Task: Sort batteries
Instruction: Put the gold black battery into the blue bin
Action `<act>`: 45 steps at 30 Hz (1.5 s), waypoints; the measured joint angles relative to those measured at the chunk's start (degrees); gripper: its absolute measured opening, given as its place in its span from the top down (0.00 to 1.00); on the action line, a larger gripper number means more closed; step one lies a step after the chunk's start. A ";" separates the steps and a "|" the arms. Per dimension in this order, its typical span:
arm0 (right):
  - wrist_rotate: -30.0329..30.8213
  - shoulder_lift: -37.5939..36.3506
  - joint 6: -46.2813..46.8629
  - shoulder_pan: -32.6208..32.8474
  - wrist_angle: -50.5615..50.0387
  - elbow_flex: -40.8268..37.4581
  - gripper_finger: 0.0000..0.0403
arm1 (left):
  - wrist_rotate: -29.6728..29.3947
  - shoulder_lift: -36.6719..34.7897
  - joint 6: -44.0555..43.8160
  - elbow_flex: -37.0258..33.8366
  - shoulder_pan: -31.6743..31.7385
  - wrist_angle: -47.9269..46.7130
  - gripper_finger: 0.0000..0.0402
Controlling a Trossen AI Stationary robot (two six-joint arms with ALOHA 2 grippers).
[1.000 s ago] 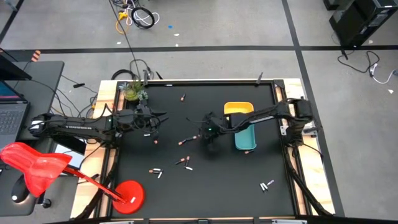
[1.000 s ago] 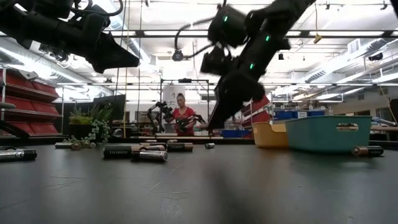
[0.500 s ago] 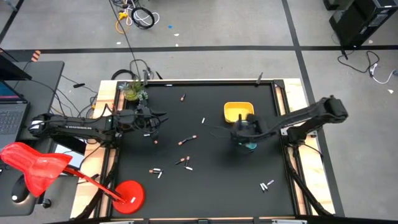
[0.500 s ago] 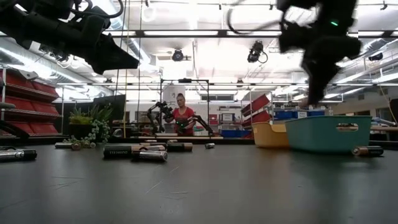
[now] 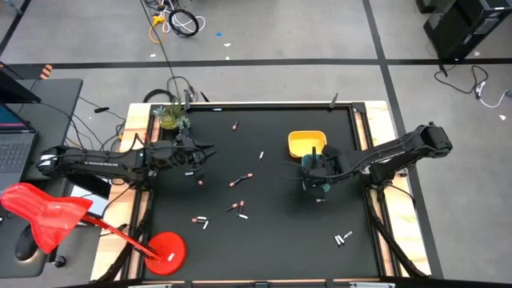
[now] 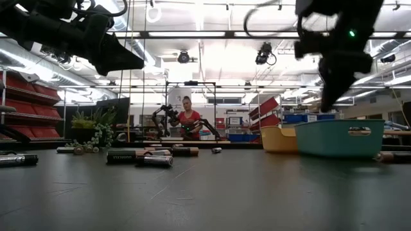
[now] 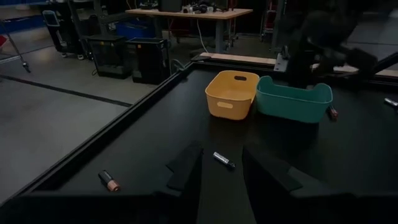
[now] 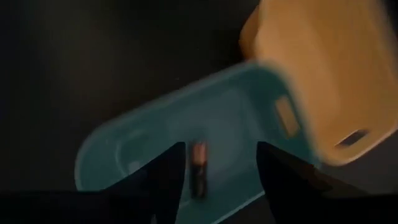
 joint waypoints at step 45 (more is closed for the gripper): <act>-32.56 42.09 -44.83 -15.09 70.15 13.05 0.56 | 0.00 2.65 0.15 0.02 0.00 -1.08 0.71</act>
